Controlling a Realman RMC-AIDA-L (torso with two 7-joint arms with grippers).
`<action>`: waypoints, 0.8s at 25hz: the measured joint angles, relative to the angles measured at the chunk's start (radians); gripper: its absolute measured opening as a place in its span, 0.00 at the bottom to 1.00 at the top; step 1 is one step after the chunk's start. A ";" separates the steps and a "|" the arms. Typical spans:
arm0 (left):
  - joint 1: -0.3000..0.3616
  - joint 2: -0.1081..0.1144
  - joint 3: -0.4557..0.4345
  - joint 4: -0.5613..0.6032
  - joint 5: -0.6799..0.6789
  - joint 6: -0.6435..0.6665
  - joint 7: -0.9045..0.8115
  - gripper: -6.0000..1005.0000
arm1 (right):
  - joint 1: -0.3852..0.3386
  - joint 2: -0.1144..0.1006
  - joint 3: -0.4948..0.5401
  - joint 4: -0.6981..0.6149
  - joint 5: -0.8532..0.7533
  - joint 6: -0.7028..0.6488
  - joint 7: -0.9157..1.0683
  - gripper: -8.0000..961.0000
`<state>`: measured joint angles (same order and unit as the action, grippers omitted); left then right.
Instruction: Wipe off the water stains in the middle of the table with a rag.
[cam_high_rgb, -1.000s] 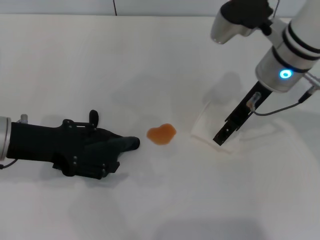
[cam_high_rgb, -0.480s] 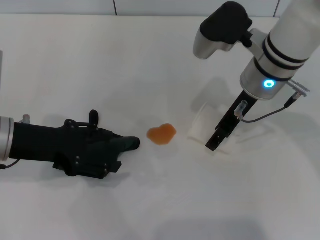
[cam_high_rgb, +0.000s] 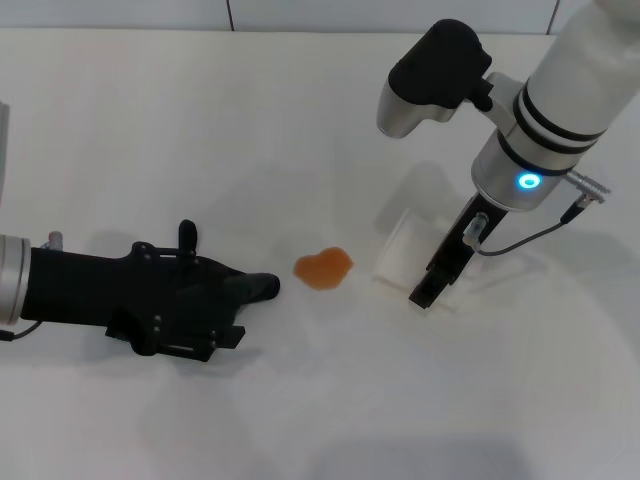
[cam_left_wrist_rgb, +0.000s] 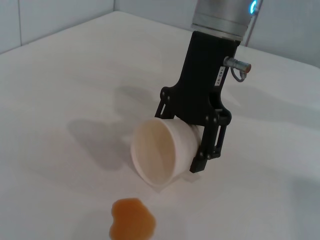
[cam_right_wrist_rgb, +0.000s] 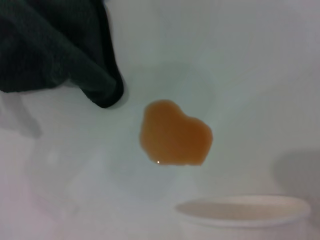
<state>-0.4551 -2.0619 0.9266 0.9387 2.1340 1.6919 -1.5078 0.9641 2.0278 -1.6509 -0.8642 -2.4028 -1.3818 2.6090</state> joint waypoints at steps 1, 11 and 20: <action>0.000 0.000 0.000 0.000 0.000 0.000 0.000 0.81 | -0.001 0.000 0.000 0.000 0.002 0.000 0.000 0.83; 0.010 -0.001 -0.003 -0.002 -0.007 -0.010 0.006 0.81 | -0.128 -0.013 0.100 -0.178 0.041 -0.038 -0.067 0.75; 0.007 -0.004 -0.005 -0.008 -0.024 -0.005 0.001 0.81 | -0.389 -0.015 0.438 -0.298 0.293 -0.068 -0.503 0.67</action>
<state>-0.4486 -2.0663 0.9218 0.9307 2.1105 1.6866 -1.5064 0.5751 2.0126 -1.2127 -1.1619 -2.1098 -1.4498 2.1057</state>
